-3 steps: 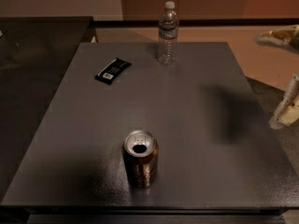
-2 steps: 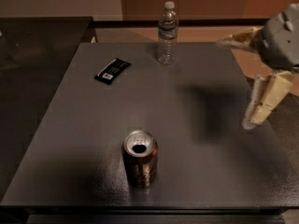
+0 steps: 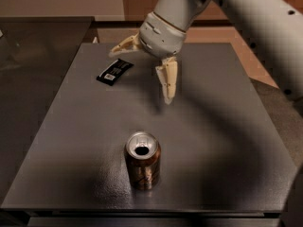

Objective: Knock orange can over

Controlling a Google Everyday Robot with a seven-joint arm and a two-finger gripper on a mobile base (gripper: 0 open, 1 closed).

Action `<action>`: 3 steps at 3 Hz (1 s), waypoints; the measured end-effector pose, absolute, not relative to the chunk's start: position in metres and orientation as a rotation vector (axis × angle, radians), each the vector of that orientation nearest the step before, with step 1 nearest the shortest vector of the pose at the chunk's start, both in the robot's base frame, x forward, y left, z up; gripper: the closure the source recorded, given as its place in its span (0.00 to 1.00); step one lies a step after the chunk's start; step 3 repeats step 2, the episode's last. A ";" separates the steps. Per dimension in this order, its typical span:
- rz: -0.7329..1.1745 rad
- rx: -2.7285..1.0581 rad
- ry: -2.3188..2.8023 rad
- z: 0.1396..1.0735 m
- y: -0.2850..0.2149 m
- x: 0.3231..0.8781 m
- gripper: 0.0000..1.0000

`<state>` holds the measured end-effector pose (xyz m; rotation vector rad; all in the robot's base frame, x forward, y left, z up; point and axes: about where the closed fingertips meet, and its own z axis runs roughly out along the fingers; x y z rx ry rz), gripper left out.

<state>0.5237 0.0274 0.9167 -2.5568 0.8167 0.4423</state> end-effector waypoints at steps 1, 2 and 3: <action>0.418 -2.520 0.639 0.902 0.082 0.564 0.00; 0.418 -2.520 0.639 0.902 0.082 0.564 0.00; 0.418 -2.520 0.639 0.902 0.082 0.564 0.00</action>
Offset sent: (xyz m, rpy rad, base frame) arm 0.0348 0.0471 -0.0150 0.0683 -0.0461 0.1074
